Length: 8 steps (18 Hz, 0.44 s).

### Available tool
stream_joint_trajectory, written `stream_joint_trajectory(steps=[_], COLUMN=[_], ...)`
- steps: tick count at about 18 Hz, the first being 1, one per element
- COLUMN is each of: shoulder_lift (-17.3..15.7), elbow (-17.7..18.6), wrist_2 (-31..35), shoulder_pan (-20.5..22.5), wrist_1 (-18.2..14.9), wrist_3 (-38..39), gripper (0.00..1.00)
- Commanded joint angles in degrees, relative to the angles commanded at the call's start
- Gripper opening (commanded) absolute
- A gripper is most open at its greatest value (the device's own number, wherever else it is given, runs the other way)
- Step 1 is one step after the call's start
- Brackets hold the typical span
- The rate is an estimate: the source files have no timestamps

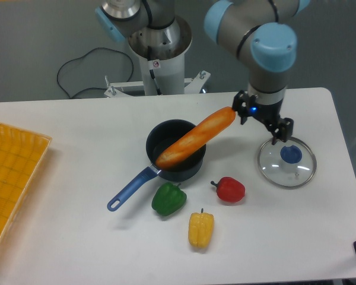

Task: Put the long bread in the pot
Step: 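Raise the open gripper away from the bread toward the glass lid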

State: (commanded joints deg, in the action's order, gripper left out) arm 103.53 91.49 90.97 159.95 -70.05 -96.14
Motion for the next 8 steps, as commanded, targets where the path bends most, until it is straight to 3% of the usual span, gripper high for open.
stream_joint_trajectory(steps=[2, 5, 8], shoulder_lift=[1.1, 4.2, 4.7], elbow=[-0.1, -3.0, -2.9], wrist_2=[-0.4, -0.2, -0.1], shoulder_pan=[1.3, 1.9, 1.9], wrist_1=[0.1, -0.3, -0.1], wrist_3=[-0.6, -3.5, -3.6], gripper=[1.0, 1.0, 1.0])
